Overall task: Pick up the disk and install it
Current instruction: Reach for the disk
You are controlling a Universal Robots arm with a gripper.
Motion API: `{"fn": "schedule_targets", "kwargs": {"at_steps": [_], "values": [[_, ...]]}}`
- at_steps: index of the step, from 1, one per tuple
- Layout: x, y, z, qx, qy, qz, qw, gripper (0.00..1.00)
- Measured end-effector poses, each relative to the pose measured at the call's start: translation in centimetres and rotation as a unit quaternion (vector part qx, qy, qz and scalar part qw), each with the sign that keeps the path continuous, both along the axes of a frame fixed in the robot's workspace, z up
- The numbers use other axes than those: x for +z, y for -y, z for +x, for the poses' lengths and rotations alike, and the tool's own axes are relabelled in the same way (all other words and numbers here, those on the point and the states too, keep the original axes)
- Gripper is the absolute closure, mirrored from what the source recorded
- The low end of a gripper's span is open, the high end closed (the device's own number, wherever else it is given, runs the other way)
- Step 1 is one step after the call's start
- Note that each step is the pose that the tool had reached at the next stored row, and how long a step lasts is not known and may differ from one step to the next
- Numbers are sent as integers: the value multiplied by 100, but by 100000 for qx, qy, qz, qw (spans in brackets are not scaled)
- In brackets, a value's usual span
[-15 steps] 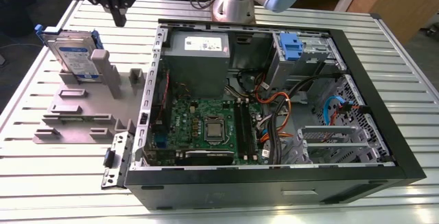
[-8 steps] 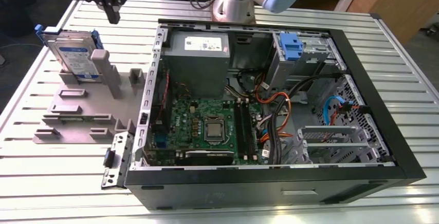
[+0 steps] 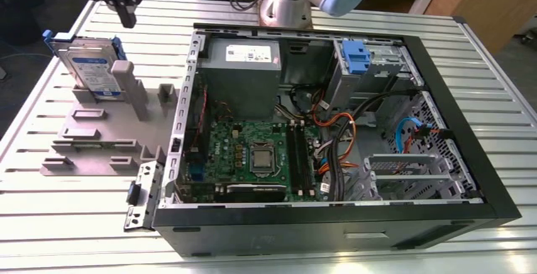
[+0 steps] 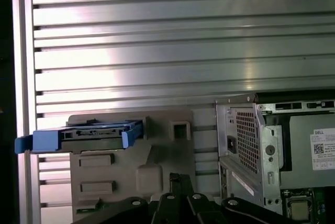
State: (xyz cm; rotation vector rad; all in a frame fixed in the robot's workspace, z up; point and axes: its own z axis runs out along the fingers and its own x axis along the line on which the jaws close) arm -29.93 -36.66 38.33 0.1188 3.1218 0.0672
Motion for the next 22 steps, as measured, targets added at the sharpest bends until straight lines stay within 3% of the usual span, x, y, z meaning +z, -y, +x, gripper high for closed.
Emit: {"fn": "schedule_targets", "kwargs": {"at_steps": [11, 22], "values": [[-12, -17, -210, 0, 4, 3, 100000, 89], [-14, -18, -228, 2, -2, -1, 100000, 89]]}}
